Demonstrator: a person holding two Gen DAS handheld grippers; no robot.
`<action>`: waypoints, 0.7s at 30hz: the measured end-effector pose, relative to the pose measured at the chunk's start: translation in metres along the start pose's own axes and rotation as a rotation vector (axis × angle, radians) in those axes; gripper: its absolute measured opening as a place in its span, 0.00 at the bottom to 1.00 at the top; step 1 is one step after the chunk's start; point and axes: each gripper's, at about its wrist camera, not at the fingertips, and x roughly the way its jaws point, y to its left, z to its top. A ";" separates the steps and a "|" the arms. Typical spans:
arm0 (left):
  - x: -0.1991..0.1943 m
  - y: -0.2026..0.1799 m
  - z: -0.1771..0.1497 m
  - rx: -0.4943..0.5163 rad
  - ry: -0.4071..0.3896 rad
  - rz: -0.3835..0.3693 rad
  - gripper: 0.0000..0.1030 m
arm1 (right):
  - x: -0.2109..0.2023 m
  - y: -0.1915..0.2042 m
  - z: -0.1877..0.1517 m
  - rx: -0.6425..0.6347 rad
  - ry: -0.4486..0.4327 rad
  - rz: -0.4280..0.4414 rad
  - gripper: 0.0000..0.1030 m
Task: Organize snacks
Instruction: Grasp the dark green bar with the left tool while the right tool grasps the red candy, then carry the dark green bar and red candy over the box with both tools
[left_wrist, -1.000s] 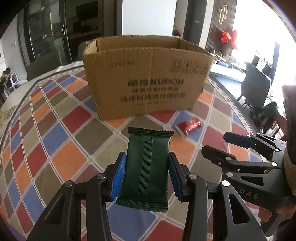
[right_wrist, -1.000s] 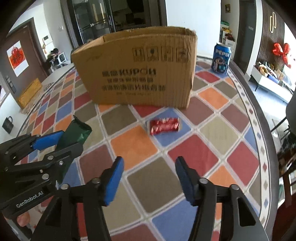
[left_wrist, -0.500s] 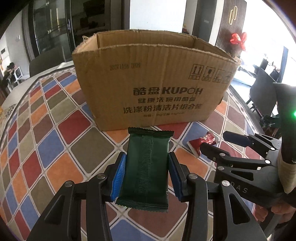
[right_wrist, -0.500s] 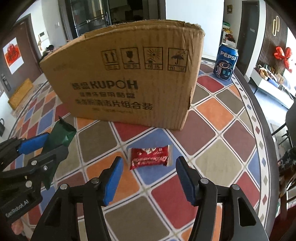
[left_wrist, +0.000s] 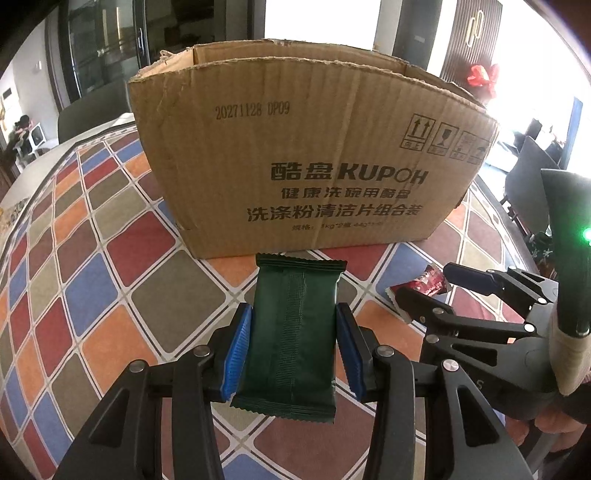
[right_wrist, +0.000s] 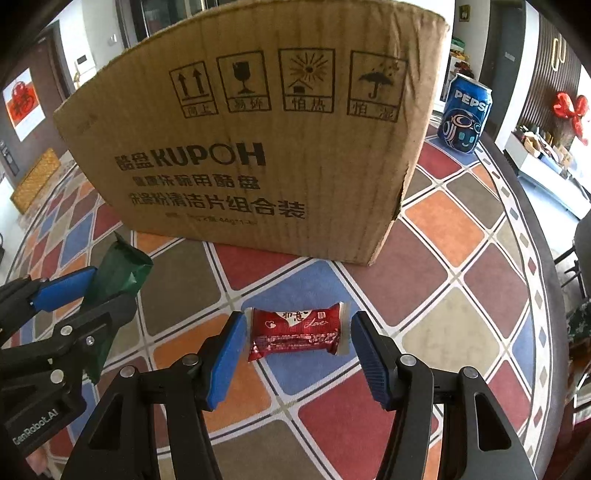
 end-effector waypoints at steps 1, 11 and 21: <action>0.000 -0.001 0.000 0.000 0.001 -0.001 0.43 | 0.001 0.001 -0.001 -0.004 -0.001 -0.004 0.57; -0.005 -0.003 -0.001 -0.002 -0.007 -0.003 0.43 | 0.002 0.006 -0.005 0.020 -0.006 0.019 0.45; -0.037 -0.003 -0.002 -0.007 -0.067 -0.021 0.43 | -0.036 0.009 -0.011 0.041 -0.073 0.036 0.45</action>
